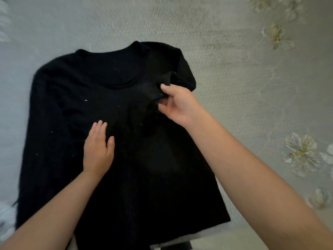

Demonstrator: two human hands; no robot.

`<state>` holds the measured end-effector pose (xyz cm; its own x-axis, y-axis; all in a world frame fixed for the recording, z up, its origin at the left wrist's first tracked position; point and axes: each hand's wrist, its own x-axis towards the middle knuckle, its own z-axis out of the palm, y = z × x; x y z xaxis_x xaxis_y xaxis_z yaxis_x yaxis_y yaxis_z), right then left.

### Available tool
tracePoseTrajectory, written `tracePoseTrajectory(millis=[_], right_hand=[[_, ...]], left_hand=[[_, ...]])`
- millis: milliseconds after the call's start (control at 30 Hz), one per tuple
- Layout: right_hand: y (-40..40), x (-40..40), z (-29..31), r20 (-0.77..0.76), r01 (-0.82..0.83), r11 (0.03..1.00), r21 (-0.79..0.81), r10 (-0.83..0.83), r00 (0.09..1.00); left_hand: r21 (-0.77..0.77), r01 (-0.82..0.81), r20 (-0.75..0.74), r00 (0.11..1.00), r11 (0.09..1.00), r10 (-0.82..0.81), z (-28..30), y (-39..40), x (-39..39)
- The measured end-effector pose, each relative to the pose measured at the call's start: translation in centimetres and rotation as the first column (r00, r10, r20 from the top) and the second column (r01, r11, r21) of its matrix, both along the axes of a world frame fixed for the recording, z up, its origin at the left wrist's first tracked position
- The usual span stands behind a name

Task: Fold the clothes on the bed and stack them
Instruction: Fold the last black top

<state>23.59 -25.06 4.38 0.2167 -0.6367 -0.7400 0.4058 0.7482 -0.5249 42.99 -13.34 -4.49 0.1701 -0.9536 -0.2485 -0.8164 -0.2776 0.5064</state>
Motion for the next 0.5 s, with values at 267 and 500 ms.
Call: tracePoseTrajectory(millis=[267,500], right_hand=[[2.0,1.7,-5.3,-0.878,-0.696,0.710,-0.104,0.263,0.400],[1.0,-2.9,-8.8,-0.920,-0.838,0.401,0.370,0.032,-0.391]], left_hand=[[0.048,-0.210,-0.040,0.976,0.977,0.212,1.5,1.3,5.3],[0.133,-0.218,0.248,0.952,0.967,0.180,-0.4,-6.6,5.0]])
